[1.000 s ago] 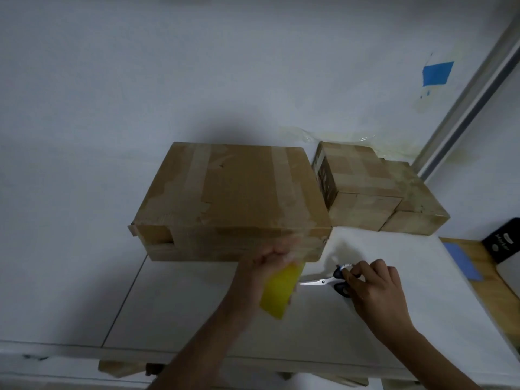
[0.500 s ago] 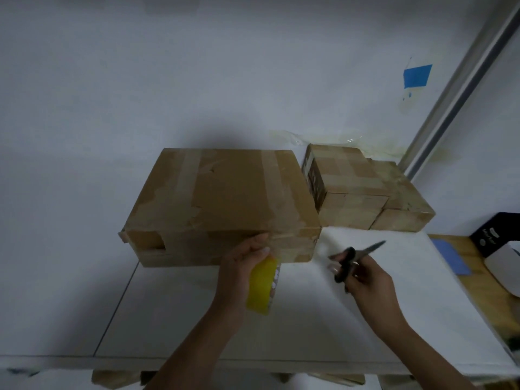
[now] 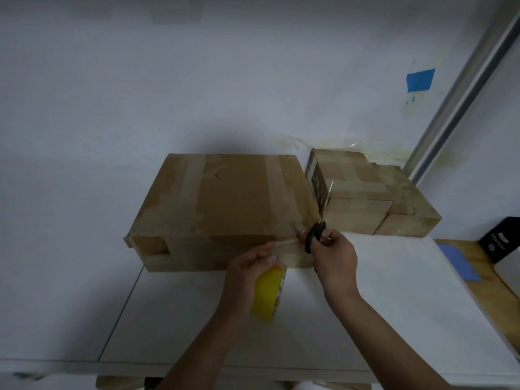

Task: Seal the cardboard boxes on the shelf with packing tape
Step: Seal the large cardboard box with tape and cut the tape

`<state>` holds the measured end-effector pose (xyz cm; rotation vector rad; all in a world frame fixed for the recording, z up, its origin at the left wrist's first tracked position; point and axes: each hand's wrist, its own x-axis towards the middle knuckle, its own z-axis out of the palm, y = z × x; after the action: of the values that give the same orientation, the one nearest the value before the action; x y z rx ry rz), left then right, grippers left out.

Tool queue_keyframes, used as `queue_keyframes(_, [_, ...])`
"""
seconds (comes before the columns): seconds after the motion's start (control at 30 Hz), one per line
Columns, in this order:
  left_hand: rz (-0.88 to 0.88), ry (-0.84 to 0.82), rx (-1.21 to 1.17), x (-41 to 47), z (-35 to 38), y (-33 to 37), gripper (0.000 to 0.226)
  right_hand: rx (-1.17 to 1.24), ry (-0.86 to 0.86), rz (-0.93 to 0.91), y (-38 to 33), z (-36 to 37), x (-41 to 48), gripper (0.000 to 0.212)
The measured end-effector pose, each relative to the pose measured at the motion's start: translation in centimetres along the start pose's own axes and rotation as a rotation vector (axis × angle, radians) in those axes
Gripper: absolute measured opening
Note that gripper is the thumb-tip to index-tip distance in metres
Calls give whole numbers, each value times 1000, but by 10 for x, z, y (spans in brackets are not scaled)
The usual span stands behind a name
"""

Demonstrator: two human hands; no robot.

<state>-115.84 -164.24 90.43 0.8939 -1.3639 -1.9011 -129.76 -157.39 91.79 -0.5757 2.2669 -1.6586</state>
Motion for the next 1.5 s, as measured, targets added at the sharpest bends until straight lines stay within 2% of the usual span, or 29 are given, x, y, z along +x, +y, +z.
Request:
queue_keyframes(0.23, [38,-17,-45,-6,-2,-3,5,-7,16,3,17,8,-3,12])
queue_keyframes(0.37, [126,23,-20,-10,-1,1,27,-34,38,-9,21,11,-7,15])
queue_keyframes(0.47, [116,-91,10,-4,2,10,11,-32,66,-5,20,14,-9,13])
queue_keyframes(0.57, [15,-170,36,9,6,12,11,-46,76,-18,18,16,-10,24])
queue_keyframes(0.67, [-32,-143,43,13,7,9,25,-75,79,-26,23,15,-10,16])
queue_keyframes(0.8, [-112,-105,17,13,4,-3,19,-164,120,-63,37,0,-8,13])
queue_keyframes(0.9, [-101,-88,60,14,2,-11,28,-212,181,-73,49,-23,-7,15])
queue_keyframes(0.97, [-73,-93,93,11,1,-11,25,-311,201,-94,58,-42,-4,27])
queue_keyframes(1.03, [-64,-90,62,6,2,-7,15,-505,180,-102,70,-63,0,28])
queue_keyframes(1.1, [30,-70,100,2,-2,-5,15,-691,172,-75,81,-82,4,27])
queue_keyframes(1.17, [235,-47,270,1,-8,-7,20,-819,131,-54,89,-98,5,32])
queue_keyframes(1.33, [559,71,584,-3,-15,0,27,-941,40,-29,86,-114,7,23])
queue_keyframes(1.4, [623,116,609,-4,-15,4,23,-1018,12,-9,85,-111,8,25])
queue_keyframes(1.5, [680,151,609,-6,-16,9,32,-1126,-51,-10,85,-105,12,27])
